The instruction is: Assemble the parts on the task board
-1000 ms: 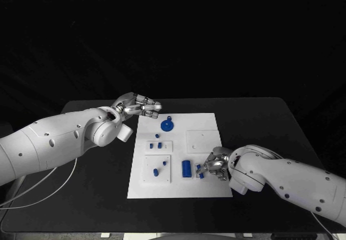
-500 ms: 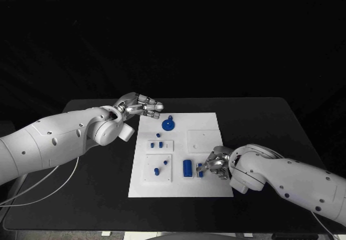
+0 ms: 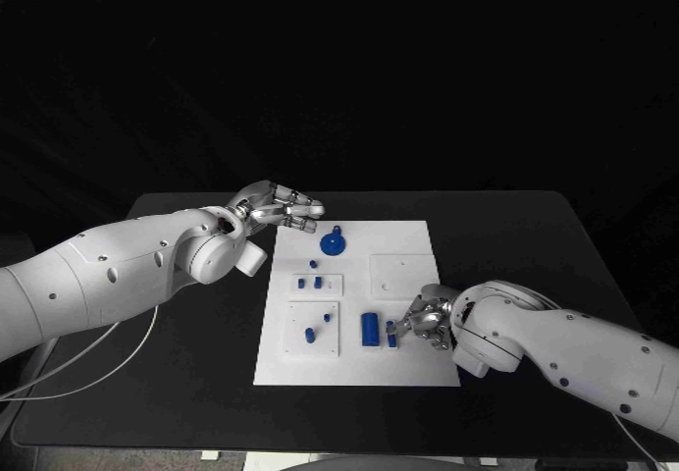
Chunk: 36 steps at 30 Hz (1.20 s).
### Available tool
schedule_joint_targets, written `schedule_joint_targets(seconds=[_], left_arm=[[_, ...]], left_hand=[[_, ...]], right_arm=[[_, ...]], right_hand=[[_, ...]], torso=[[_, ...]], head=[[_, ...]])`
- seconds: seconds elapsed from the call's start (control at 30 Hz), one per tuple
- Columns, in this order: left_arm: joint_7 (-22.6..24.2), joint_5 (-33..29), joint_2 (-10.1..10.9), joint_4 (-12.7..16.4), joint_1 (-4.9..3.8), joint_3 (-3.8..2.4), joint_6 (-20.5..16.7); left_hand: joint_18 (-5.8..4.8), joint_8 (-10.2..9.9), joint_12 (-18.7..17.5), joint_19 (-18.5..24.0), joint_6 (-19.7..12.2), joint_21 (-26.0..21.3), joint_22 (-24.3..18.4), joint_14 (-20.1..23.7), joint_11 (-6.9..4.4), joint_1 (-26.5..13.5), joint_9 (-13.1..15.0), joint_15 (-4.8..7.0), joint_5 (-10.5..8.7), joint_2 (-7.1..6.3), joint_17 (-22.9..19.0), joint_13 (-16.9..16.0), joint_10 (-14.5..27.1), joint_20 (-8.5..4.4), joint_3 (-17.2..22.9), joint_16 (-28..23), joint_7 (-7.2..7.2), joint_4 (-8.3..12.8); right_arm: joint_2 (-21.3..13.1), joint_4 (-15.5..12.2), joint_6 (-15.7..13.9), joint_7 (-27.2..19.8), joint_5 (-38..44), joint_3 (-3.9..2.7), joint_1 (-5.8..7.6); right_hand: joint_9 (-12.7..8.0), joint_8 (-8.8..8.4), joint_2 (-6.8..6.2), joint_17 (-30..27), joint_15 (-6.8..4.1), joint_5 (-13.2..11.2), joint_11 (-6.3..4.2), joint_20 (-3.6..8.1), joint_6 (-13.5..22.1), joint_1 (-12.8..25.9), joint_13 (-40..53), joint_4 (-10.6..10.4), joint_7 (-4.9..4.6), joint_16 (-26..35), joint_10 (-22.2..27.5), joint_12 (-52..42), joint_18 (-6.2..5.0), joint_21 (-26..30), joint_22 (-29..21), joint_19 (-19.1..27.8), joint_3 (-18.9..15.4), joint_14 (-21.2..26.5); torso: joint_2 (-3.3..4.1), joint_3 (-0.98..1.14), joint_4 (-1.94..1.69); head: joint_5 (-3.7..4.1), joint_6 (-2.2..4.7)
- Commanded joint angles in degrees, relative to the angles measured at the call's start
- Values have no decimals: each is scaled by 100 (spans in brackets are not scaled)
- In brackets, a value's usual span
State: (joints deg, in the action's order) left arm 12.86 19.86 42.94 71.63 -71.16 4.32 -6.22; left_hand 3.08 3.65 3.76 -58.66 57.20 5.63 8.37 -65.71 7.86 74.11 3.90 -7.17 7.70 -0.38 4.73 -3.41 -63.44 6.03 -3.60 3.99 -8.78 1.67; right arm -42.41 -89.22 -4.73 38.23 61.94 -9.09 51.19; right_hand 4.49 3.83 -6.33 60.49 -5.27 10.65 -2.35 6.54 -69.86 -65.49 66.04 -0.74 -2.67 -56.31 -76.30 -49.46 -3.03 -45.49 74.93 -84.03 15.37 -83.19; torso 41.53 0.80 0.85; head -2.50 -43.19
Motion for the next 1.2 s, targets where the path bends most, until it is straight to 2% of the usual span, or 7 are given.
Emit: schedule_joint_targets(seconds=[0.03,0.3,0.4,0.5,0.6,0.97,1.2], left_arm=[[20,17,-16,7,-2,-1,85],[16,22,-15,6,-2,1,85],[15,26,-14,5,-2,2,86],[14,28,-14,5,-2,3,86],[14,29,-13,4,-2,3,88],[14,30,-11,-4,-2,4,92],[12,31,-13,-6,-2,5,95]], left_hand=[[-30,2,13,6,-28,32,-9,36,6,-14,7,-13,-18,-63,5,-9,39,20,1,-30,-2,-21],[-30,2,13,6,-28,32,-9,36,6,-14,7,-13,-18,-63,5,-9,39,20,1,-30,-2,-21],[-29,3,13,7,-30,33,-14,39,8,-2,7,-15,-17,-71,6,-8,45,22,10,-30,-2,-28],[-29,3,13,7,-30,33,-14,39,8,-2,7,-15,-17,-71,6,-8,45,22,10,-30,-2,-28],[-29,3,13,7,-30,33,-14,39,8,-2,7,-15,-17,-71,6,-8,45,22,10,-30,-2,-28],[-29,3,13,7,-30,33,-14,39,8,-2,7,-15,-17,-71,6,-8,45,22,10,-30,-2,-28],[-29,3,13,7,-30,33,-14,39,8,-2,7,-15,-17,-71,6,-8,45,22,10,-30,-2,-28]], right_arm=[[18,1,140,-51,61,-1,3],[16,19,133,-56,96,-1,4],[14,27,135,-61,145,-1,4],[23,46,141,-66,208,1,4],[46,75,133,-66,297,10,4],[150,222,84,-57,578,104,-25],[162,269,87,-48,725,129,-56]], right_hand=[[-7,-18,-22,-7,-21,-29,-3,19,-34,-52,-7,-19,10,12,-26,-12,2,8,569,-253,-2,-19],[-6,-18,12,-6,-23,-49,-4,20,-40,-110,2,36,10,13,-29,-26,3,2,570,-253,5,-19],[-8,-23,159,-4,-26,-106,-7,22,-55,-205,8,363,22,11,-20,-28,6,5,571,-250,70,-24],[-6,-20,227,-4,-23,-160,-13,20,-92,-216,19,655,21,13,-19,-40,6,-4,572,-247,133,-20],[-4,-19,276,3,-21,-230,-16,18,-117,-215,29,818,26,3,-27,-55,7,-16,574,-245,125,-24],[2,-18,287,5,-19,-364,-23,16,-182,-242,59,907,42,-4,-58,-107,14,-43,579,-247,104,-28],[-1,-18,269,13,-18,-361,-25,15,-191,-230,60,893,48,-17,-63,-108,17,-47,578,-247,96,-31]], torso=[[1,4,1],[1,6,0],[-1,5,2],[0,6,0],[1,9,-1],[1,8,1],[0,7,2]], head=[[-11,-7],[-5,-12],[0,-12],[1,-17],[2,-23],[8,-42],[8,-46]])
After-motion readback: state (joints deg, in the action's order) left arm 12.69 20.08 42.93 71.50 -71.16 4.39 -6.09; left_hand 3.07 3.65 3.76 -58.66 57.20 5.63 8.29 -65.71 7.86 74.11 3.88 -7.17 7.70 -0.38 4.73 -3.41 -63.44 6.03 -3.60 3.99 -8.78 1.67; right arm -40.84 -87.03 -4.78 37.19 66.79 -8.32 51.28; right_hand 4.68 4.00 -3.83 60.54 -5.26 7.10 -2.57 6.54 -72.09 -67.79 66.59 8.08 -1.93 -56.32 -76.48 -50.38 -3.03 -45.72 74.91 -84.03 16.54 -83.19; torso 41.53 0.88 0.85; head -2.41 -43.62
